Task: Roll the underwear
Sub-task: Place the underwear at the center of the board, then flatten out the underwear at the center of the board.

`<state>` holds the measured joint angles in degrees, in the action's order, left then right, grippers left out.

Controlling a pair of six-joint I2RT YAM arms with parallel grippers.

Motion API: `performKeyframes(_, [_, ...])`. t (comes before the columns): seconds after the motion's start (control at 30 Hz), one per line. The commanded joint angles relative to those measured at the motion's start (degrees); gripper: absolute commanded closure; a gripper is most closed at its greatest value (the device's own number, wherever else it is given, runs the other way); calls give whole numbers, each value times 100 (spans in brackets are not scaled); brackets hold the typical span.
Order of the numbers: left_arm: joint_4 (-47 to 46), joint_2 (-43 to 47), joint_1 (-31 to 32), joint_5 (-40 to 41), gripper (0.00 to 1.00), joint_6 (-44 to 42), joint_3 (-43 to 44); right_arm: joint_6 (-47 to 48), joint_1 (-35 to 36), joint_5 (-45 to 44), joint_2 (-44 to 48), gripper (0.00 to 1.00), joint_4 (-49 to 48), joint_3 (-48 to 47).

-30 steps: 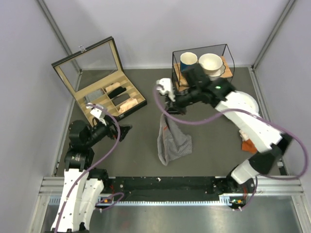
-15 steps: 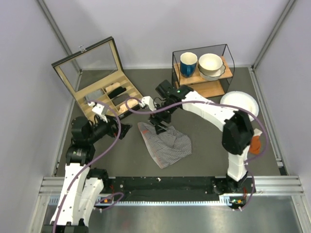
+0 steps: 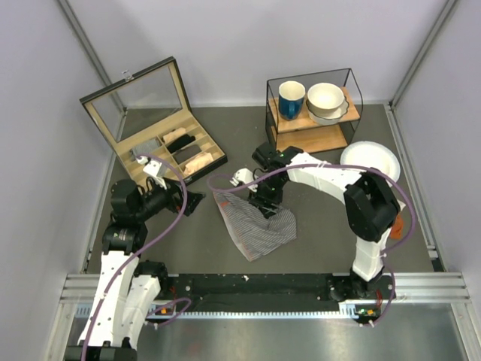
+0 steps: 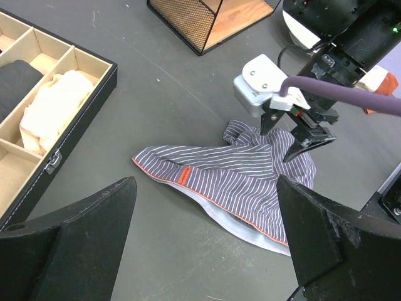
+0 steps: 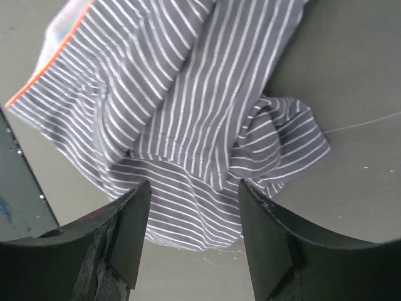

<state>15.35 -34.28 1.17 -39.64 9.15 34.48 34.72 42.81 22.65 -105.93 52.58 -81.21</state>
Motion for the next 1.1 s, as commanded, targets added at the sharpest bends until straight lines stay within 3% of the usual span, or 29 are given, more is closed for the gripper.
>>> performKeyframes(0.0, [-323,18,-47,-114,1,78,15,-114,-115,-464,-68,42,-344,-18])
performKeyframes(0.33, [-331,18,-55,-141,1,79,6,-167,-132,-350,-376,45,-318,26])
performKeyframes(0.57, [-331,36,-55,-141,1,96,6,-159,-132,-262,-429,67,-239,17])
performKeyframes(0.67, [-323,36,-55,-132,1,87,6,-150,-132,-253,-446,71,-222,9])
performKeyframes(0.97, [-331,44,-55,-132,1,87,15,-176,-132,-411,-630,66,-213,-18])
performKeyframes(1.07, [-323,44,-55,-141,1,79,6,-167,-132,-376,-622,75,-178,-18])
